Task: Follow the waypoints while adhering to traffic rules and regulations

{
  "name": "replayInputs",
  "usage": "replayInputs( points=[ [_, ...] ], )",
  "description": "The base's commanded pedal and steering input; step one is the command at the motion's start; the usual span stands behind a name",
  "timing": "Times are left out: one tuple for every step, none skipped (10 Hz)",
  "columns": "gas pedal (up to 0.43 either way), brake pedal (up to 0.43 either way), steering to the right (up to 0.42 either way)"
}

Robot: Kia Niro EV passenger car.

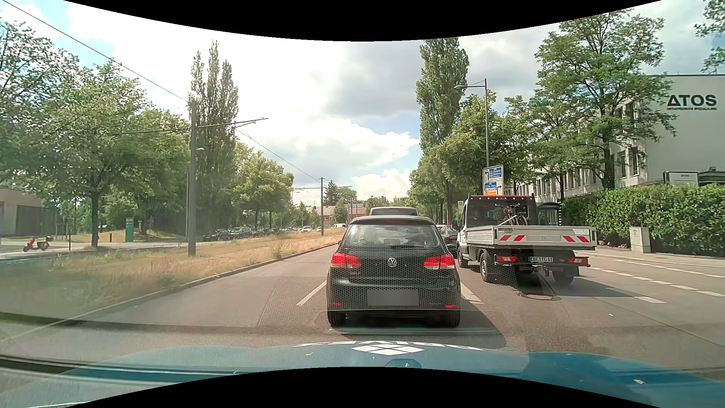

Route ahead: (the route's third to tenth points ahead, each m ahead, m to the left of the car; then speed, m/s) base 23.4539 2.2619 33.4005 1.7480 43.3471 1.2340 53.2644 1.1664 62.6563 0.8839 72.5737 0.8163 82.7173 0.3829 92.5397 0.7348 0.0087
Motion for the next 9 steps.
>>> replayInputs(
  points=[
    [0.0,0.274,0.023],
    [0.0,0.28,0.023],
    [0.0,0.28,0.023],
    [0.0,0.28,0.023],
    [0.0,0.28,0.023],
    [0.0,0.28,0.023],
    [0.0,0.28,0.023],
    [0.0,0.287,0.023],
    [0.0,0.28,0.023]
  ],
)
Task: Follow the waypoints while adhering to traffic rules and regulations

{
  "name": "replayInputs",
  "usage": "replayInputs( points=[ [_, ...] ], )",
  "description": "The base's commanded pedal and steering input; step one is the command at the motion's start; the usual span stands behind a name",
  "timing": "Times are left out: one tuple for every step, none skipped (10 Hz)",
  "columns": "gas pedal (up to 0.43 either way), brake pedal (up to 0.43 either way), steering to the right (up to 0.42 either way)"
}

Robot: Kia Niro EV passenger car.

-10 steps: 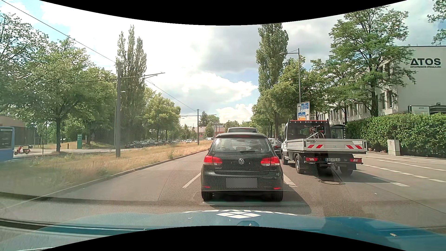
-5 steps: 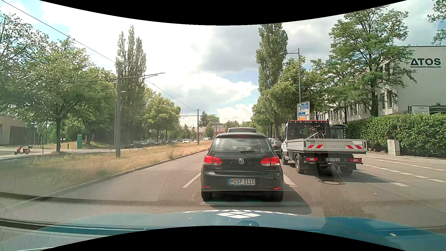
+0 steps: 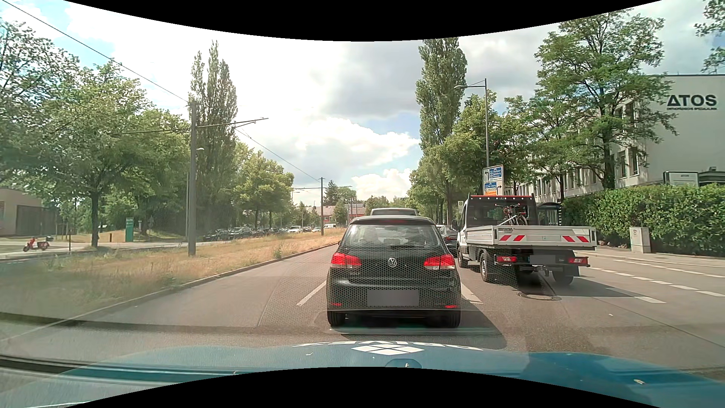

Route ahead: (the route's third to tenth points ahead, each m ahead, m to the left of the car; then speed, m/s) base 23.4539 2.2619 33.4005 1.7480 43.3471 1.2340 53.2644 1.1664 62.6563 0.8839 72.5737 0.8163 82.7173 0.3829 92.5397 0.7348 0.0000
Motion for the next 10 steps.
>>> replayInputs(
  points=[
    [0.0,0.287,0.023],
    [0.0,0.287,0.023],
    [0.0,0.28,0.023],
    [0.0,0.287,0.023],
    [0.0,0.287,0.023],
    [0.0,0.287,0.023],
    [0.0,0.287,0.023],
    [0.0,0.287,0.023],
    [0.0,0.287,0.023],
    [0.0,0.287,0.023]
  ],
)
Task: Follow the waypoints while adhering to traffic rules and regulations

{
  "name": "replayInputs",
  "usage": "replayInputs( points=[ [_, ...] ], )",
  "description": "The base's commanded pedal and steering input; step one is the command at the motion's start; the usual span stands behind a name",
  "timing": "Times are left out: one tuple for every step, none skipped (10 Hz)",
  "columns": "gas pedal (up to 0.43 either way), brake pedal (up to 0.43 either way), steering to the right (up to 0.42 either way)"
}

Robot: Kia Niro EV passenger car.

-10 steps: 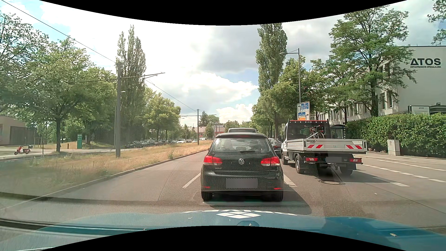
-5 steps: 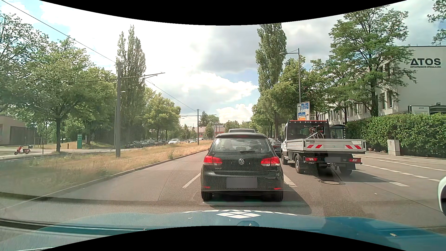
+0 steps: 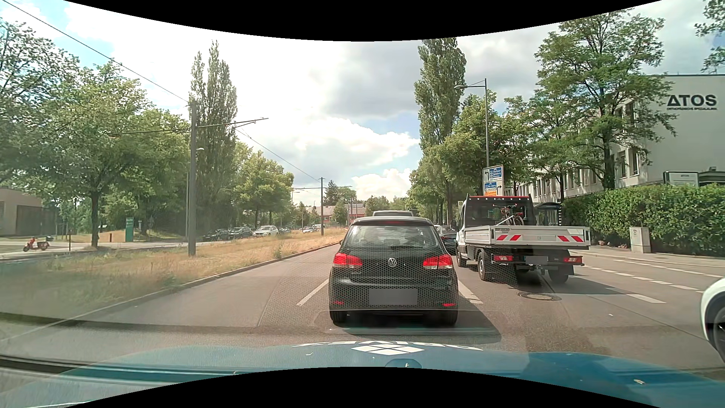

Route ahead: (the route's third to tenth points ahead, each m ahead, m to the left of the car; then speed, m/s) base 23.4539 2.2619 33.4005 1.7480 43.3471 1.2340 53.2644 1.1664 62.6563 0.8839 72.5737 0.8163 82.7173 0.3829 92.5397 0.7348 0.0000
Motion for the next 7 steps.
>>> replayInputs(
  points=[
    [0.0,0.287,0.023],
    [0.0,0.287,0.023],
    [0.0,0.287,0.023],
    [0.0,0.256,0.023],
    [0.0,0.0,0.023],
    [0.0,0.0,0.023],
    [0.0,0.0,0.023]
  ],
)
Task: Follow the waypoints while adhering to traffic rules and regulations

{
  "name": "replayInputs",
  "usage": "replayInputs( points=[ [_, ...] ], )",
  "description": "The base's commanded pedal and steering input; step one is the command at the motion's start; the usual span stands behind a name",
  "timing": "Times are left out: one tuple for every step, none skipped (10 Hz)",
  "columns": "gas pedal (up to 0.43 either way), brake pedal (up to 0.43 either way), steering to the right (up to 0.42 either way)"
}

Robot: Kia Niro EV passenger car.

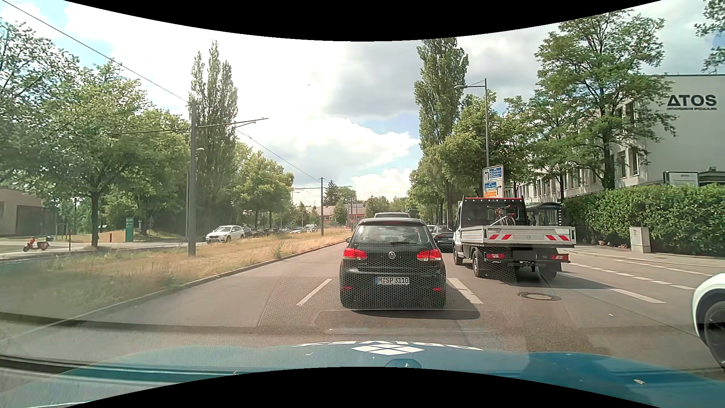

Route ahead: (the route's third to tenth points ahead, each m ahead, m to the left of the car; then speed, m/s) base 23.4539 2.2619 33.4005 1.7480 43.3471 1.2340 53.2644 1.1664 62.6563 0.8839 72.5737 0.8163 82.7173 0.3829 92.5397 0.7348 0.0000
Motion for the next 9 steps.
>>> replayInputs(
  points=[
    [0.0,0.0,0.023],
    [0.209,0.0,0.023],
    [0.24,0.0,0.023],
    [0.26,0.0,0.023],
    [0.287,0.0,0.023],
    [0.319,0.0,0.023],
    [0.37,0.0,0.023],
    [0.39,0.0,0.022],
    [0.421,0.0,0.022]
  ],
)
